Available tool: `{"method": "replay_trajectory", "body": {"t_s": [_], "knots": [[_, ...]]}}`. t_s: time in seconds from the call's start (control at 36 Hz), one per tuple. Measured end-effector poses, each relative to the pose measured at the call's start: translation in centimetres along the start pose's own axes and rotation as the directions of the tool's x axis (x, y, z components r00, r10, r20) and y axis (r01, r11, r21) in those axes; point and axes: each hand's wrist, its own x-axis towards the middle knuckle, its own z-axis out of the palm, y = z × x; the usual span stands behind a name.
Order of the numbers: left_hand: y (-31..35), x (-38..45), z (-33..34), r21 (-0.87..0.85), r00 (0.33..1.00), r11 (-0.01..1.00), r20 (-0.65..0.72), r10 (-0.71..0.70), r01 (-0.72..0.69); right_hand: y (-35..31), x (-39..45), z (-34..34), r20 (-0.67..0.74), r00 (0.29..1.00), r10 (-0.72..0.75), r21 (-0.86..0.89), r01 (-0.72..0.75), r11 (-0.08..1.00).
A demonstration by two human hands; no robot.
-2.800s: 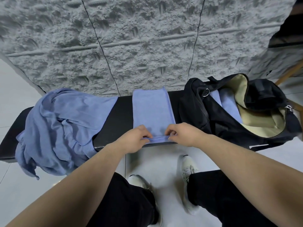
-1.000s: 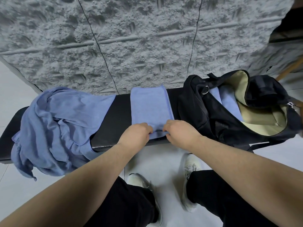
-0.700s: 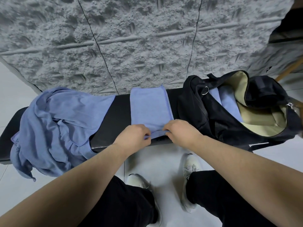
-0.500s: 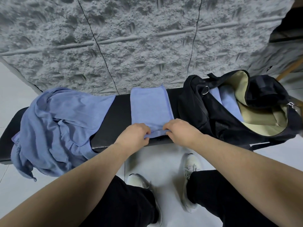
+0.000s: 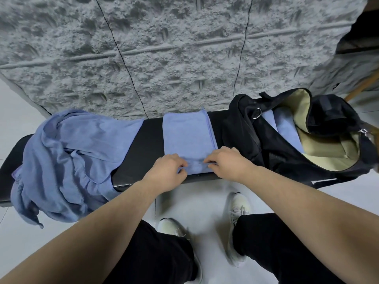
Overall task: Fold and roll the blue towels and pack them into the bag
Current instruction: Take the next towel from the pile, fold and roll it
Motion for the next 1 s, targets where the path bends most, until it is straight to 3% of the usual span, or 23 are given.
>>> {"method": "replay_trajectory", "body": {"t_s": [0.11, 0.28, 0.5, 0.61, 0.78, 0.86, 1.0], "knots": [[-0.2, 0.1, 0.3, 0.052, 0.999, 0.999, -0.033, -0.014, 0.016, 0.3, 0.2, 0.1, -0.080, 0.996, 0.030, 0.110, -0.021, 0.994], [-0.3, 0.3, 0.2, 0.032, 0.997, 0.999, -0.074, 0.037, -0.035, -0.3, 0.4, 0.0, -0.172, 0.985, -0.025, -0.041, 0.018, 0.999], [-0.4, 0.5, 0.1, -0.020, 0.977, 0.992, -0.179, 0.119, -0.125, -1.2, 0.4, 0.3, -0.164, 0.980, -0.113, -0.111, 0.095, 0.989], [-0.1, 0.7, -0.1, 0.062, 0.965, 0.987, -0.208, 0.159, -0.149, -1.4, 0.3, 0.3, -0.136, 0.983, -0.128, -0.246, 0.091, 0.965], [0.3, 0.6, -0.2, 0.136, 0.979, 0.984, -0.158, 0.132, -0.111, -1.7, -0.4, 0.7, -0.229, 0.946, -0.229, -0.393, 0.126, 0.911], [0.3, 0.5, -0.1, 0.155, 0.978, 0.981, -0.155, 0.140, -0.116, -1.5, -0.6, 1.0, -0.209, 0.947, -0.243, -0.465, 0.123, 0.877], [-0.1, 0.4, 0.0, 0.221, 0.954, 0.949, -0.150, 0.260, -0.224, -1.3, 0.1, 1.3, -0.242, 0.936, -0.258, -0.441, 0.131, 0.888]]}}
